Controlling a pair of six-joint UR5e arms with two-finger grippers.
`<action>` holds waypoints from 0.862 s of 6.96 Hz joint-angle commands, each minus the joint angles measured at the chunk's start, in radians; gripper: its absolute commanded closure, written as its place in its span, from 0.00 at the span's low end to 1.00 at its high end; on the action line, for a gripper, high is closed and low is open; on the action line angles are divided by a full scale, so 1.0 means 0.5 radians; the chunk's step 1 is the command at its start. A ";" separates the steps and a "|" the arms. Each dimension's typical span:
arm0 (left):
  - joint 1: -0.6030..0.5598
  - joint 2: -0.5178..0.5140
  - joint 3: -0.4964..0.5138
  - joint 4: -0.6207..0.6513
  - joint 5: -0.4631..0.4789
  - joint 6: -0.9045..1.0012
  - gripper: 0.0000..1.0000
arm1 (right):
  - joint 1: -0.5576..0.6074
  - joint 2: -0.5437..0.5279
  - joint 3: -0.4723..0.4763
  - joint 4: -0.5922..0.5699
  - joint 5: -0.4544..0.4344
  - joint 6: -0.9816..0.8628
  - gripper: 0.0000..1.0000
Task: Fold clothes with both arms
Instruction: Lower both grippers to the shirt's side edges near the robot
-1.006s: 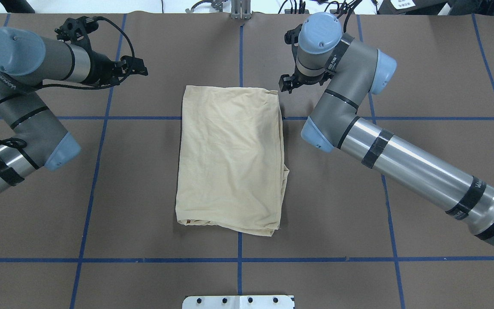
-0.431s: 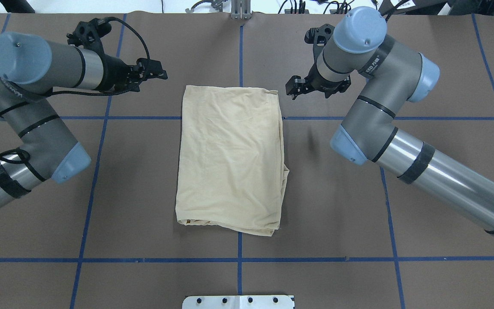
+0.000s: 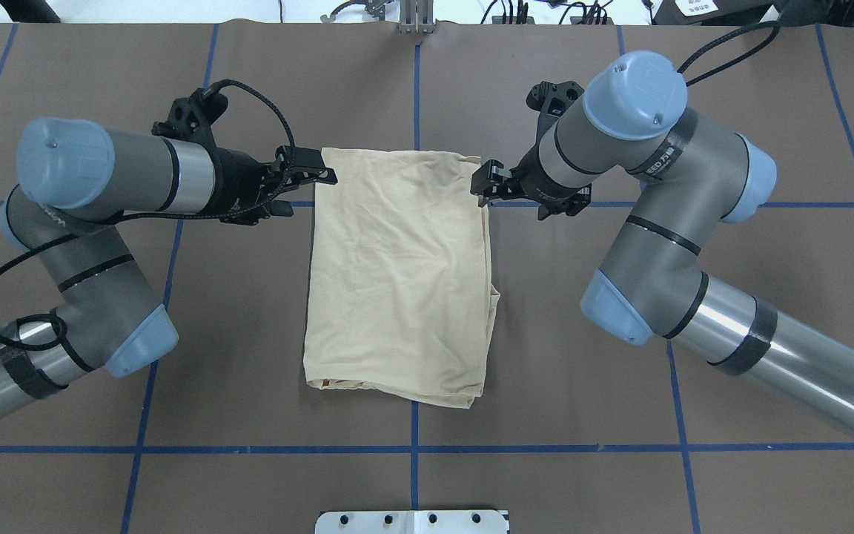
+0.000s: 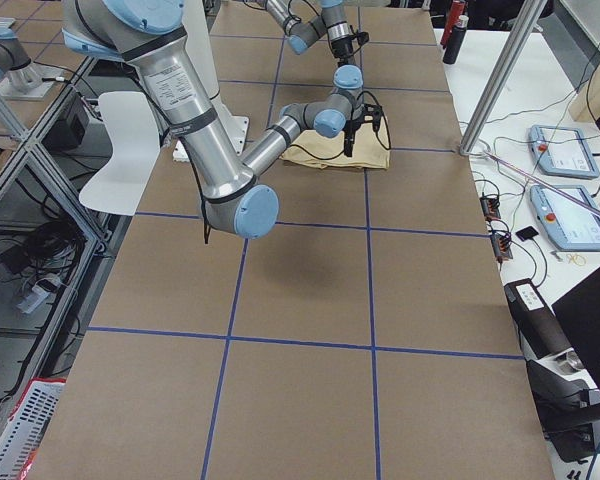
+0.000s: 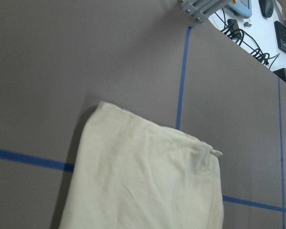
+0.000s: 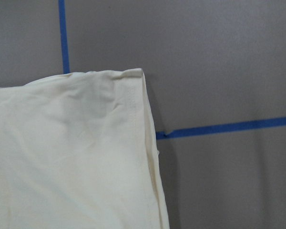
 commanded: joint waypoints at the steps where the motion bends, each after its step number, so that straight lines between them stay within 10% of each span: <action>1: 0.157 0.113 -0.083 -0.174 0.104 -0.244 0.00 | -0.159 -0.263 0.162 0.412 -0.014 0.413 0.00; 3: 0.335 0.175 -0.239 0.185 0.255 -0.247 0.00 | -0.300 -0.491 0.137 0.912 -0.188 0.557 0.00; 6: 0.581 0.257 -0.292 0.317 0.516 -0.214 0.00 | -0.322 -0.480 0.146 0.891 -0.186 0.600 0.00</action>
